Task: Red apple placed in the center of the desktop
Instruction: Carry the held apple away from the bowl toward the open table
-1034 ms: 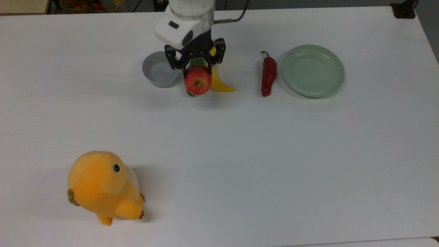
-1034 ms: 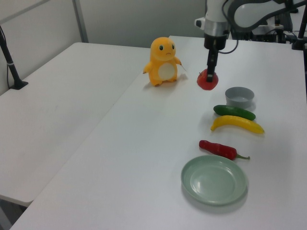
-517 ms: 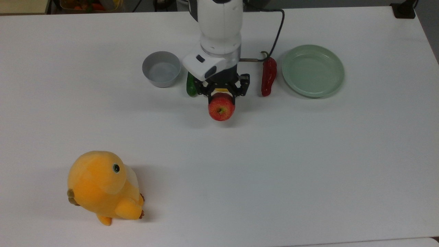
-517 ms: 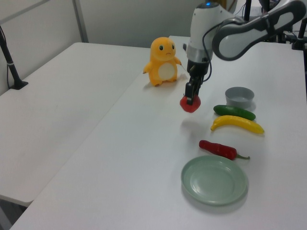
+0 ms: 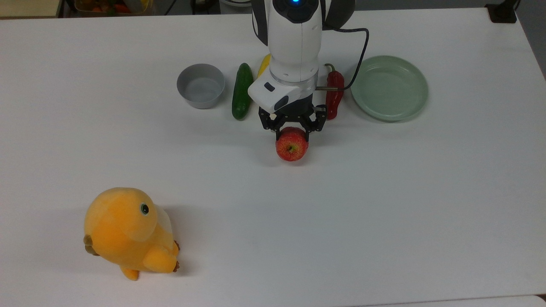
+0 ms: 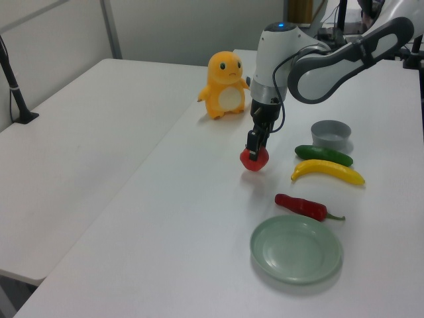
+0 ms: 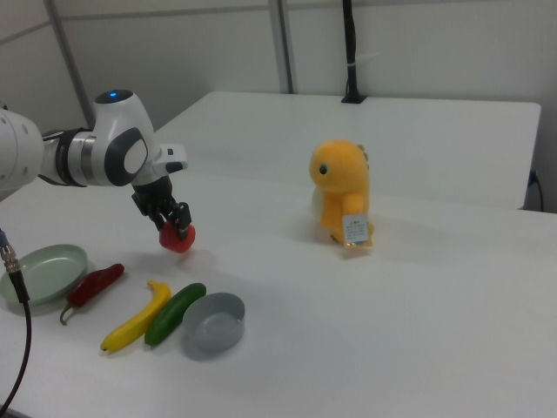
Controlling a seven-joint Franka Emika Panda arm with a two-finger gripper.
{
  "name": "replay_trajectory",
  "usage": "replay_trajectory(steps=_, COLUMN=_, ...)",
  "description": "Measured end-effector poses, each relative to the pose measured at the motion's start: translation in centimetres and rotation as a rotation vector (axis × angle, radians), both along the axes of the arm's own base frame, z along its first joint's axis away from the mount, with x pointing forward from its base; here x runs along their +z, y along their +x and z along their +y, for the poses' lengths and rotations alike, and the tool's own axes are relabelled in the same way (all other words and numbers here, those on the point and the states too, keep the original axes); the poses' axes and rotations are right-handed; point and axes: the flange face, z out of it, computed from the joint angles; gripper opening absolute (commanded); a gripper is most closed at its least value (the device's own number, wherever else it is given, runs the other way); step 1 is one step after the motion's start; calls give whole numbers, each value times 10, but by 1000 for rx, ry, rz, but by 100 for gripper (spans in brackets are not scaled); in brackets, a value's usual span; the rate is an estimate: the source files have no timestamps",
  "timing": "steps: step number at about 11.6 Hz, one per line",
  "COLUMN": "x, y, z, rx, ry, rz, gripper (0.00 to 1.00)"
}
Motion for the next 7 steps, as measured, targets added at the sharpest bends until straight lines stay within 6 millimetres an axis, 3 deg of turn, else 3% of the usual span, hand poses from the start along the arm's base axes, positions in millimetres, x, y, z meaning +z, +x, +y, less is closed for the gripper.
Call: replay_trajectory(steps=7, x=-4, y=1, z=0, rx=8, ry=-14, rz=-1, gripper=32)
